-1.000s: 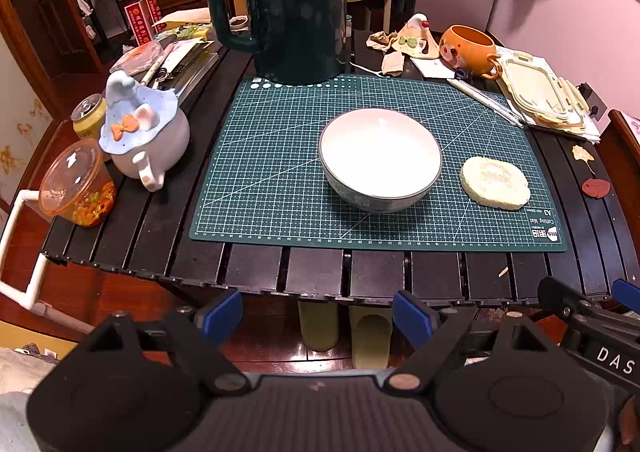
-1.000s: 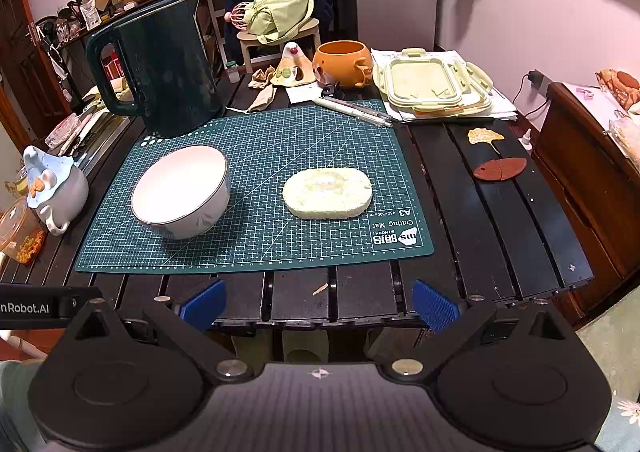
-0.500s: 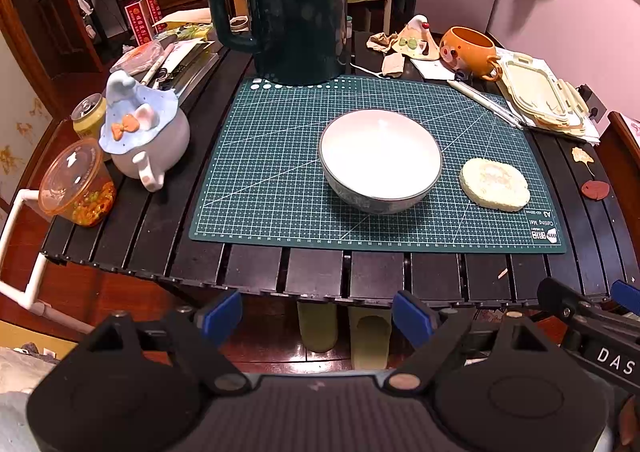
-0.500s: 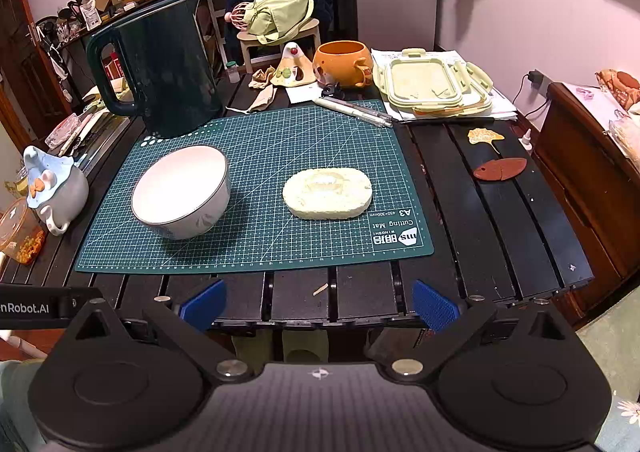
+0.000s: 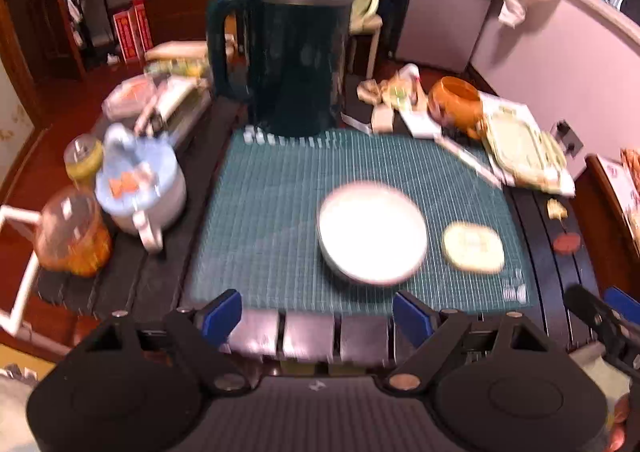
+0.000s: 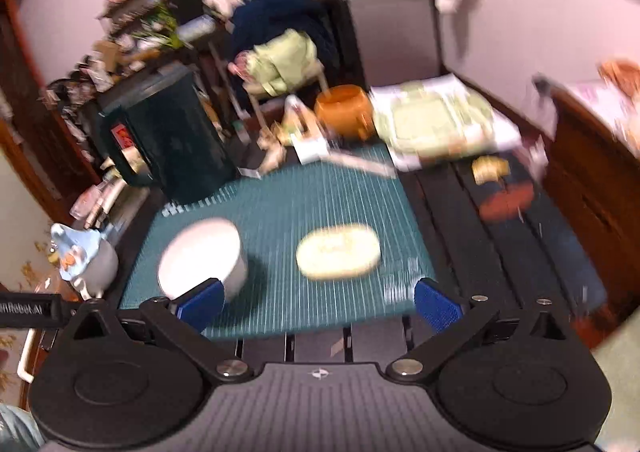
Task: Clean bowl
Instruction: 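Move the left tool to the white bowl rim while the right tool approaches the cream sponge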
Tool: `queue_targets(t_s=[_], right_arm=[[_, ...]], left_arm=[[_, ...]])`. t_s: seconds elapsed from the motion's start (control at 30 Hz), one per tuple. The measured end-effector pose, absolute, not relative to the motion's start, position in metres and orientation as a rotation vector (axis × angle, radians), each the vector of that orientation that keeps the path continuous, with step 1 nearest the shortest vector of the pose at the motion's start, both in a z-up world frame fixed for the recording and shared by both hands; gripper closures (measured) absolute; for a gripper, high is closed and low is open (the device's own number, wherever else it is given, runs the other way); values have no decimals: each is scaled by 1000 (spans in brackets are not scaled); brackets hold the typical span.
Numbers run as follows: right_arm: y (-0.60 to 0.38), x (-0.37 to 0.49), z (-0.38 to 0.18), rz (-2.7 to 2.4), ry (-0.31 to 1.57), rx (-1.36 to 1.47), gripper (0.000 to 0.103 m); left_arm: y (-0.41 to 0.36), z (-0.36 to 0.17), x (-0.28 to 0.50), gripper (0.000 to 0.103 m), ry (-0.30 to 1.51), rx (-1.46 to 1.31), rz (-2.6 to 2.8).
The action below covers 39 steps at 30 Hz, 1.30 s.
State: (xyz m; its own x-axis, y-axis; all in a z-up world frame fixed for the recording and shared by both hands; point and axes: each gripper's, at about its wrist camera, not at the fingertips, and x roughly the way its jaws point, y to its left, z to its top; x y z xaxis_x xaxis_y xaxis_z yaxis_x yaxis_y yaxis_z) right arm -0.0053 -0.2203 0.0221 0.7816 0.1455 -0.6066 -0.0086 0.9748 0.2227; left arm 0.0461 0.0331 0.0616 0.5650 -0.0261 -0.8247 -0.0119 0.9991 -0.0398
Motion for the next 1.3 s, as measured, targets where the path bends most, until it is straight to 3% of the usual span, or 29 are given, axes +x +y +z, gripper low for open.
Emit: queue_targets(t_s=[0.1, 0.2, 0.27, 0.6, 0.8, 1.1, 1.3], right_arm=[[-223, 8, 38, 115, 646, 171, 1], [-227, 28, 56, 159, 629, 170, 1], [-230, 44, 65, 205, 621, 185, 1], [-241, 115, 44, 198, 644, 159, 2], [-255, 124, 9, 242, 673, 285, 2], [-249, 135, -11, 249, 713, 205, 2], [-270, 146, -23, 253, 799, 364, 2]], left_arm=[[40, 83, 59, 20, 831, -58, -15], [46, 87, 76, 19, 808, -112, -74], [46, 79, 93, 11, 860, -120, -91], [45, 2, 144, 13, 1107, 3, -75], [46, -8, 156, 13, 1104, -19, -62], [24, -16, 183, 11, 1211, 75, -26], [40, -32, 174, 11, 1208, -120, -51]])
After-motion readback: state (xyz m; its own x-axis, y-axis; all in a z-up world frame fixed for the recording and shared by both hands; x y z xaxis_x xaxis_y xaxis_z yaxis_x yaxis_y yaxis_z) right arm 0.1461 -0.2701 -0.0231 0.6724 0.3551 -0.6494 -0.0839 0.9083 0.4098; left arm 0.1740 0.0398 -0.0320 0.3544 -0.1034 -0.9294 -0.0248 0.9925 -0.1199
